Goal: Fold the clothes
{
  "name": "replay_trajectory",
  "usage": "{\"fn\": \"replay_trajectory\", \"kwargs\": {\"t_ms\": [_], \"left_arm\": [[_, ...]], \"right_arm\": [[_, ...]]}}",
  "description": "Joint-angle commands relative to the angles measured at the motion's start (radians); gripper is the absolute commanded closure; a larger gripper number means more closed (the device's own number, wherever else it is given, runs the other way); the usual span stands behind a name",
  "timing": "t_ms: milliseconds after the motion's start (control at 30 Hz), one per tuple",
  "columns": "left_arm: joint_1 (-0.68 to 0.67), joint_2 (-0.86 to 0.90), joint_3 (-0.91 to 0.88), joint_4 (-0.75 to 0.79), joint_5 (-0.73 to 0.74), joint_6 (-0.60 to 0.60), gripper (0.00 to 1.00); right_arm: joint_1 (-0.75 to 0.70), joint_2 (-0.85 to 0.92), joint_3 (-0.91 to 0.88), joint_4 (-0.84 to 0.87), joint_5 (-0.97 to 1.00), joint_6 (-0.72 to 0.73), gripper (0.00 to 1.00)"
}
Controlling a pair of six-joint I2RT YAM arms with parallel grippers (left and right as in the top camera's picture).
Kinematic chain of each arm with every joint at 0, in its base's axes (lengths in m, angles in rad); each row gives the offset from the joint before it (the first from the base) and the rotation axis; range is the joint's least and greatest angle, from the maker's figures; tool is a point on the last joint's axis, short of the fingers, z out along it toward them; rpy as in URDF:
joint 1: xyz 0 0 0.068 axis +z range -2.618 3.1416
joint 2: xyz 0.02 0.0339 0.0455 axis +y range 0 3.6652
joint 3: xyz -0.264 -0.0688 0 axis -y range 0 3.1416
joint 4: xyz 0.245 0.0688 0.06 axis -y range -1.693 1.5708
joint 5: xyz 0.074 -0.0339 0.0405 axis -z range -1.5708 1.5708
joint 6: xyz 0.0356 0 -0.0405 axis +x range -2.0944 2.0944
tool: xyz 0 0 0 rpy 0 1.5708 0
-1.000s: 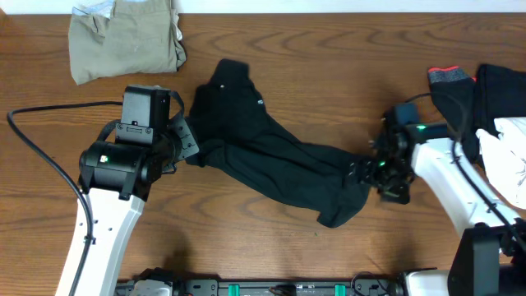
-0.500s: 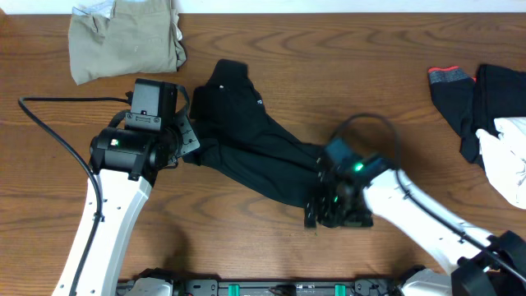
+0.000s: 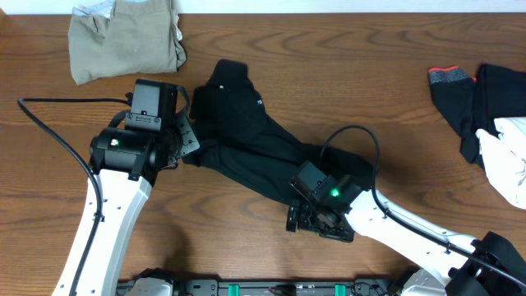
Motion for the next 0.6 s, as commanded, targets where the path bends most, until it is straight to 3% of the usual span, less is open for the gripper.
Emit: {"fn": "replay_trajectory", "kwargs": {"t_ms": [0,100,567], "left_arm": [[0.003,0.001,0.018,-0.01,-0.027,-0.005,0.94],[0.003,0.001,0.018,-0.01,-0.027,-0.005,0.94],[0.003,0.001,0.018,-0.01,-0.027,-0.005,0.94]], "right_arm": [[-0.01,-0.006,-0.001,-0.002,0.092,0.048,0.01],[-0.011,-0.006,-0.002,-0.015,0.16,0.01,0.01],[-0.019,-0.006,-0.057,0.014,0.131,-0.018,0.01]]}}
